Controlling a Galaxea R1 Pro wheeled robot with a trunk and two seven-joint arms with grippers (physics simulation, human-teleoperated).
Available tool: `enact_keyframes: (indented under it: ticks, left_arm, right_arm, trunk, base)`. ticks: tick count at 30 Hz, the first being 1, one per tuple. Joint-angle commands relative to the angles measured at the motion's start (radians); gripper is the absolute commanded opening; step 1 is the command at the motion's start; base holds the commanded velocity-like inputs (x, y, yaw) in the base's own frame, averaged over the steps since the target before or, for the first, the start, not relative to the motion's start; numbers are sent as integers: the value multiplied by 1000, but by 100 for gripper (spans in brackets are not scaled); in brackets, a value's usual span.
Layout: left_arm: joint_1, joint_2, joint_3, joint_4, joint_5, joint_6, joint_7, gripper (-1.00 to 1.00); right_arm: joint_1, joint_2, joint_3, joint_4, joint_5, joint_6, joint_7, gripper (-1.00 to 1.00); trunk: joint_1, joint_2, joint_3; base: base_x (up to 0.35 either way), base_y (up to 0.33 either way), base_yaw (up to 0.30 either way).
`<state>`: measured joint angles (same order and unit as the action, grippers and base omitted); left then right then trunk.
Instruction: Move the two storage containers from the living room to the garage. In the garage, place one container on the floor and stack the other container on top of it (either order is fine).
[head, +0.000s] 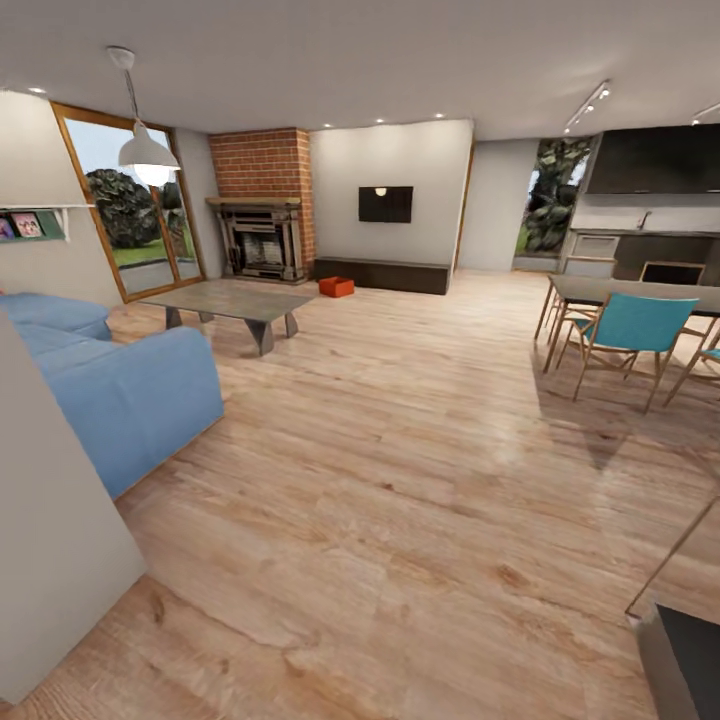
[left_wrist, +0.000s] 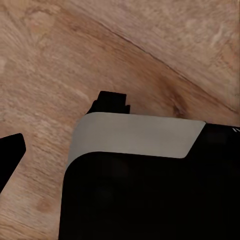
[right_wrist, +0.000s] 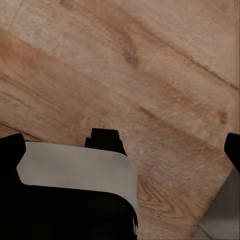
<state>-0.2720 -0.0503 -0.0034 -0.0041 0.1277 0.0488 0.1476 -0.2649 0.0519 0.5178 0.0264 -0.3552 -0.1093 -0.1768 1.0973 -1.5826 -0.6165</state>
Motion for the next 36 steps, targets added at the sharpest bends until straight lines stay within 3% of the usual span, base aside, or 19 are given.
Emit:
enact_keyframes:
  ticks: [1,10,36]
  left_arm:
    - [-1,0,-1,0,9,3,3,100]
    - [-1,0,-1,0,9,3,3,100]
    - [-1,0,-1,0,9,3,3,100]
  right_arm:
    - [-1,1,8,3,-10,-6,-1,100]
    - [-1,0,8,3,-10,-6,-4,100]
    - [-1,0,8,3,-10,-7,-6,100]
  trunk:
    - [1,0,-1]
    - [1,0,-1]
    - [1,0,-1]
  base:
    - [322,0,265]
    - [323,0,235]
    - [322,0,7]
